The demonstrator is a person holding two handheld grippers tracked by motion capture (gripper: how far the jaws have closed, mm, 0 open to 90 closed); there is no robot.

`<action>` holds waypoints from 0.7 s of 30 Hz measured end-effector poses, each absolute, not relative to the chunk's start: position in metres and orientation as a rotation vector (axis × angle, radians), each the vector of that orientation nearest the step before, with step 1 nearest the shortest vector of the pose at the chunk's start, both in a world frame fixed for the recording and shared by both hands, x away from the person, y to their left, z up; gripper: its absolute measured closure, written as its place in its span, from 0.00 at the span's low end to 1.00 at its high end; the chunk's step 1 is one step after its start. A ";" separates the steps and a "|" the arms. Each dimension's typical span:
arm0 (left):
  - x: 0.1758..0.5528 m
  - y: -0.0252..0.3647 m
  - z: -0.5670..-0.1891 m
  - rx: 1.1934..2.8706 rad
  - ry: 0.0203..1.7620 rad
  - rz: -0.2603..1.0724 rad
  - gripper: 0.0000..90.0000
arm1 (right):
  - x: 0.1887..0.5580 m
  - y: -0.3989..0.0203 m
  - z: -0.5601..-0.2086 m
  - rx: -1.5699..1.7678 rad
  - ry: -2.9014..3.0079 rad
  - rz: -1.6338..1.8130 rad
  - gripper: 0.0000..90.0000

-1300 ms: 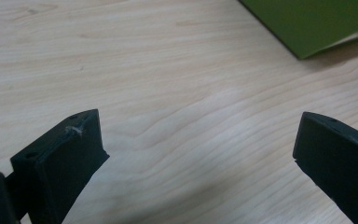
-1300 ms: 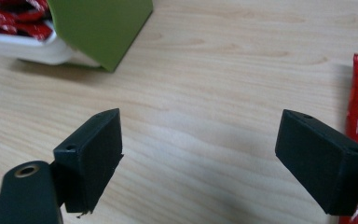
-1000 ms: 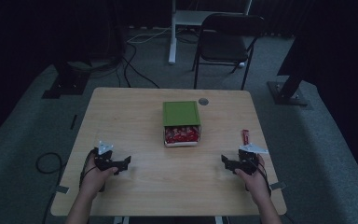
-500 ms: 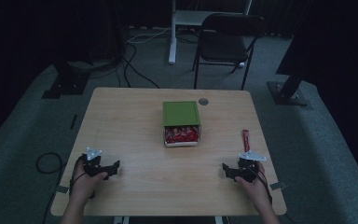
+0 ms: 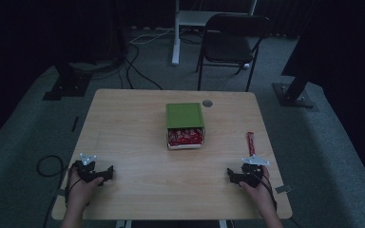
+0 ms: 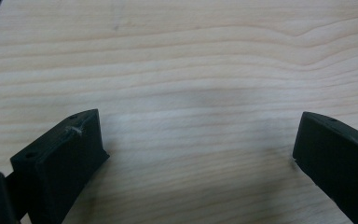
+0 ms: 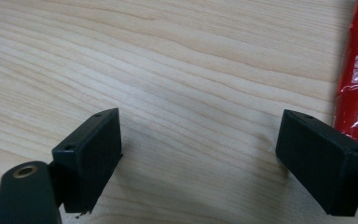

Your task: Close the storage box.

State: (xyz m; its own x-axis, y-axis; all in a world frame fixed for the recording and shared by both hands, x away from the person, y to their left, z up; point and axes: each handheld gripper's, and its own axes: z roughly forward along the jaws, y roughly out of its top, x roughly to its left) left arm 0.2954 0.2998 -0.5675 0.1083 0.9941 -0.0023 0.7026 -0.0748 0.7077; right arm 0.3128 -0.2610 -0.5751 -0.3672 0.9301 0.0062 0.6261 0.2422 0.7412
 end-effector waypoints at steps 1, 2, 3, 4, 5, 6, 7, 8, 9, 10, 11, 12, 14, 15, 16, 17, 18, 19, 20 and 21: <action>0.295 0.300 -0.568 1.834 1.654 0.683 0.03 | 0.313 -0.261 -0.575 1.423 2.080 0.928 0.15; 0.294 0.301 -0.568 1.838 1.655 0.683 0.03 | 0.313 -0.261 -0.575 1.422 2.081 0.927 0.15; 0.294 0.301 -0.568 1.841 1.655 0.687 0.03 | 0.313 -0.261 -0.575 1.420 2.084 0.928 0.15; 0.293 0.301 -0.568 1.850 1.658 0.697 0.03 | 0.313 -0.261 -0.575 1.418 2.086 0.929 0.15; 0.293 0.300 -0.568 1.847 1.665 0.703 0.03 | 0.313 -0.261 -0.575 1.418 2.087 0.929 0.15; 0.292 0.300 -0.568 1.844 1.673 0.704 0.03 | 0.313 -0.261 -0.575 1.417 2.087 0.930 0.15; 0.291 0.300 -0.568 1.829 1.692 0.712 0.03 | 0.312 -0.261 -0.575 1.418 2.087 0.930 0.15; 0.291 0.301 -0.568 1.809 1.719 0.722 0.03 | 0.312 -0.261 -0.575 1.418 2.087 0.930 0.15; 0.290 0.301 -0.568 1.794 1.741 0.729 0.03 | 0.312 -0.261 -0.575 1.417 2.087 0.929 0.15; 0.290 0.301 -0.568 1.782 1.751 0.734 0.03 | 0.312 -0.261 -0.575 1.416 2.087 0.929 0.15; 0.289 0.301 -0.568 1.781 1.754 0.735 0.03 | 0.312 -0.261 -0.575 1.417 2.087 0.929 0.15; 0.289 0.301 -0.568 1.779 1.756 0.736 0.03 | 0.312 -0.261 -0.575 1.416 2.087 0.929 0.15; 0.289 0.301 -0.568 1.777 1.759 0.738 0.03 | 0.312 -0.261 -0.575 1.417 2.087 0.929 0.15; 0.289 0.301 -0.568 1.774 1.763 0.739 0.03 | 0.312 -0.261 -0.575 1.417 2.087 0.930 0.15; 0.289 0.301 -0.568 1.768 1.769 0.741 0.03 | 0.312 -0.261 -0.575 1.417 2.087 0.929 0.15; 0.289 0.301 -0.568 1.765 1.774 0.744 0.03 | 0.312 -0.261 -0.575 1.417 2.087 0.930 0.15; 0.289 0.301 -0.568 1.763 1.777 0.745 0.03 | 0.312 -0.261 -0.575 1.417 2.087 0.930 0.15; 0.289 0.301 -0.568 1.759 1.783 0.747 0.03 | 0.312 -0.261 -0.575 1.417 2.087 0.930 0.15; 0.289 0.301 -0.568 1.747 1.794 0.752 0.03 | 0.313 -0.261 -0.575 1.415 2.088 0.929 0.15; 0.289 0.301 -0.568 1.741 1.803 0.756 0.03 | 0.312 -0.261 -0.575 1.416 2.088 0.929 0.15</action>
